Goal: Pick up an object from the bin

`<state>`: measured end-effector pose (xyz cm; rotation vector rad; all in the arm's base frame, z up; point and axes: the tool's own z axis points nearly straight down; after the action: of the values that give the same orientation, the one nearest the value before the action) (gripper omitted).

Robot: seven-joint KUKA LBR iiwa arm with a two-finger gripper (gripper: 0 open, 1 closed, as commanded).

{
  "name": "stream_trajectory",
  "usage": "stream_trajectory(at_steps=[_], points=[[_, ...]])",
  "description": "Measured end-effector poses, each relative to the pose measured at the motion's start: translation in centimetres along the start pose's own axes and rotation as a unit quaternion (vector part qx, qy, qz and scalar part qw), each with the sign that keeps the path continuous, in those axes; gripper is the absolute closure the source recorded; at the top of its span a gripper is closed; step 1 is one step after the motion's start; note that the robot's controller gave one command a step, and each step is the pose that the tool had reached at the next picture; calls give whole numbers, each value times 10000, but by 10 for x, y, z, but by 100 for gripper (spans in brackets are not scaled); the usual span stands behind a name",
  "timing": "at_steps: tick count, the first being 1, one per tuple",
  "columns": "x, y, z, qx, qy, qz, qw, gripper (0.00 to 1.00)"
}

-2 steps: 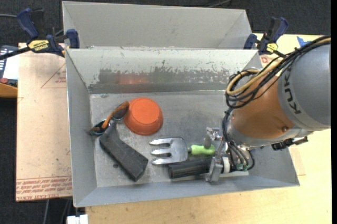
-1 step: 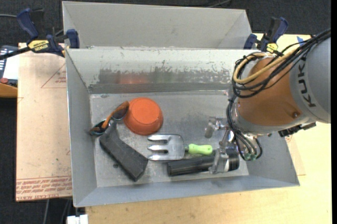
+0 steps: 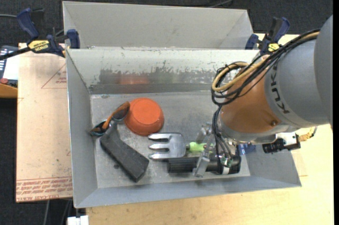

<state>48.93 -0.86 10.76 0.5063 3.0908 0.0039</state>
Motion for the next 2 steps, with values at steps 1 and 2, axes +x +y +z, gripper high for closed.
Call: stream_trajectory(at_steps=[1, 2], points=[[4, -2, 38, 5, -3, 398, 9992, 0], [-20, -21, 38, -2, -5, 341, 9994, 100]])
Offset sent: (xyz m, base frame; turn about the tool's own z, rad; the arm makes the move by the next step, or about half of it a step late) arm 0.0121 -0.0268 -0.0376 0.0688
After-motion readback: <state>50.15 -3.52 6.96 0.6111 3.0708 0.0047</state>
